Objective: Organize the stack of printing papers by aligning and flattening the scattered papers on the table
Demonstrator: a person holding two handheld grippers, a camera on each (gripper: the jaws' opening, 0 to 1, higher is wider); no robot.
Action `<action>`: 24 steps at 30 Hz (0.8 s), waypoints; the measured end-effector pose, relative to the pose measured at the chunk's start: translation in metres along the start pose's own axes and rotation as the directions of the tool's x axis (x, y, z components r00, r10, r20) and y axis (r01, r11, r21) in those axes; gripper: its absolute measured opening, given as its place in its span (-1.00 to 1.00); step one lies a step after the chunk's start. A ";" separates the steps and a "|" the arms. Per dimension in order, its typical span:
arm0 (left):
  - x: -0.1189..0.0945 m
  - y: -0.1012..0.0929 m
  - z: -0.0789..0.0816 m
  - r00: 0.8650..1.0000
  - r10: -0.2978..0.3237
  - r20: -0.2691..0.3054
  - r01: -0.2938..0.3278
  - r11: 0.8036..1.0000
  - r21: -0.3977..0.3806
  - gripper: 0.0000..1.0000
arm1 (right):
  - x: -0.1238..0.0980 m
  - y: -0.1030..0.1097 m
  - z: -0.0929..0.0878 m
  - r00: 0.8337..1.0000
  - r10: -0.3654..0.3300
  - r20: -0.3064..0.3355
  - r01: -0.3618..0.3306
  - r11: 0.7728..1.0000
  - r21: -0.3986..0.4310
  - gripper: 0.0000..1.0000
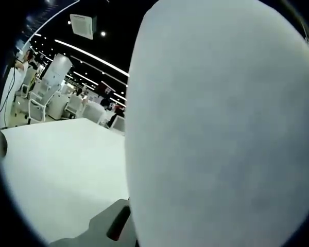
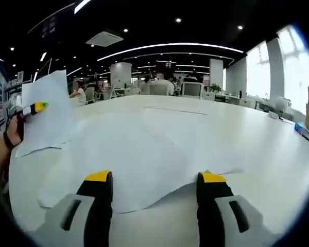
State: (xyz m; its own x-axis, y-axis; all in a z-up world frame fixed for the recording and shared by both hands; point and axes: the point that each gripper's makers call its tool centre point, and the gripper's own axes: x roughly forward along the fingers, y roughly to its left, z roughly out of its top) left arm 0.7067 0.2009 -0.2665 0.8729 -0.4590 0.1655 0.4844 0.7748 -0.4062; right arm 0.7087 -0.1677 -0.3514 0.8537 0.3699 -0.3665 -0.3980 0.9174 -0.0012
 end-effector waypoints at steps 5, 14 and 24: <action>0.000 0.000 0.000 1.000 0.000 0.001 0.000 1.000 0.001 -0.87 | 0.001 0.003 0.002 1.000 0.010 0.019 -0.009 0.999 -0.031 0.11; 0.000 -0.001 -0.001 1.000 -0.003 -0.002 0.003 1.000 0.002 -0.87 | 0.000 0.013 0.001 0.998 0.052 0.030 -0.050 0.997 -0.066 -0.11; 0.000 -0.002 -0.001 1.000 -0.007 -0.001 0.007 1.000 0.002 -0.87 | 0.001 0.023 0.001 0.995 0.094 0.034 -0.091 0.992 -0.092 -0.33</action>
State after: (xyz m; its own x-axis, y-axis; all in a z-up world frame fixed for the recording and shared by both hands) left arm 0.7053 0.1990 -0.2671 0.8695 -0.4646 0.1675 0.4905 0.7726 -0.4031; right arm 0.7004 -0.1461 -0.3507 0.8233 0.4596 -0.3330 -0.5030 0.8627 -0.0530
